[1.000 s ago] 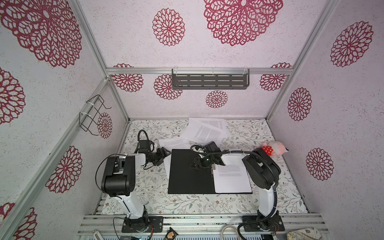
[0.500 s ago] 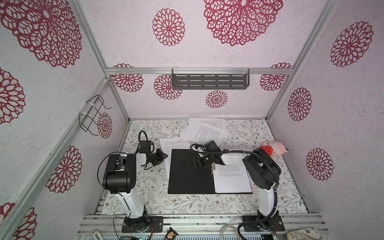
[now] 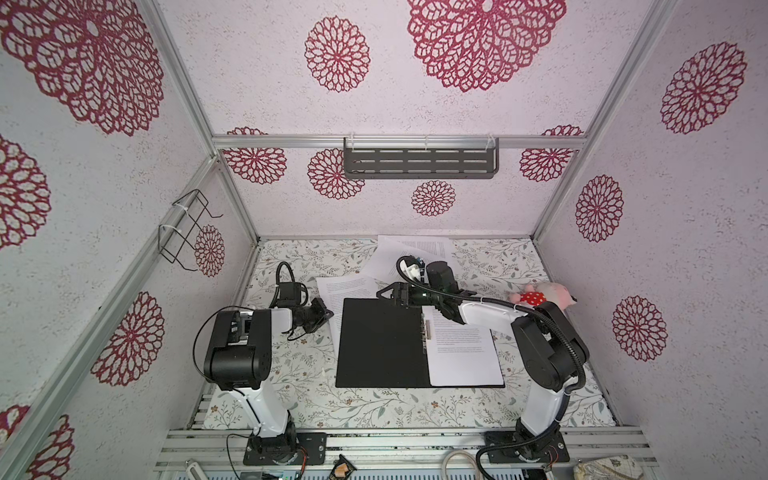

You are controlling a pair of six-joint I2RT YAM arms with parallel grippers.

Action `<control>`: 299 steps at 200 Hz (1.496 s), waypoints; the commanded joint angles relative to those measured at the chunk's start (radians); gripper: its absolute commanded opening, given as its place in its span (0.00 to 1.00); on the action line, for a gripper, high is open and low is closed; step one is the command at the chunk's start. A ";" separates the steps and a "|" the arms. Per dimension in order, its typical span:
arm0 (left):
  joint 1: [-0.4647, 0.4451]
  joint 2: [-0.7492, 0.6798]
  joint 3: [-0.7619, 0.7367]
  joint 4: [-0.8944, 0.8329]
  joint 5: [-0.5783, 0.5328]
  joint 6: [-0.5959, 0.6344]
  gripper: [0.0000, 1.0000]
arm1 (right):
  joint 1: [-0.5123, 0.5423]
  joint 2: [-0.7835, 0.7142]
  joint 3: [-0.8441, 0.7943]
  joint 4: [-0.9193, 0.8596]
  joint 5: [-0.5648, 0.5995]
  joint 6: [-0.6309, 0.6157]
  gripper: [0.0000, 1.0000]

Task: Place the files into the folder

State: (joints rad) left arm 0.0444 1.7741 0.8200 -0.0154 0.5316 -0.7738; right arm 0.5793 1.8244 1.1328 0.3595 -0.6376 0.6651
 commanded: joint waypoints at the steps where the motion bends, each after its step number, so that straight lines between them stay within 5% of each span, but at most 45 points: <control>1: 0.022 -0.086 0.018 -0.038 -0.022 -0.006 0.00 | -0.028 -0.100 0.005 0.011 0.031 -0.025 0.99; 119: 0.057 -0.519 0.320 -0.756 -0.411 0.283 0.00 | -0.053 -0.463 0.005 -0.393 0.347 -0.353 0.99; 174: -0.382 -0.532 0.514 -0.895 -0.521 0.291 0.00 | -0.169 -0.613 -0.079 -0.612 0.384 -0.333 0.99; 237: -0.871 -0.210 0.816 -0.823 -0.519 0.196 0.00 | -0.381 -0.788 -0.255 -0.677 0.449 -0.257 0.99; 263: -0.958 -0.126 0.969 -0.808 -0.467 0.157 0.00 | -0.508 -0.802 -0.306 -0.635 0.312 -0.241 0.98; 299: -0.933 -0.185 0.865 -0.697 -0.422 0.040 0.00 | -0.561 -0.813 -0.329 -0.623 0.300 -0.227 0.97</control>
State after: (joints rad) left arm -0.9295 1.6482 1.7401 -0.7883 0.0780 -0.6346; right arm 0.0338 1.0401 0.7998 -0.2909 -0.2916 0.4110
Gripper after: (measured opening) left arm 0.041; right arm 0.978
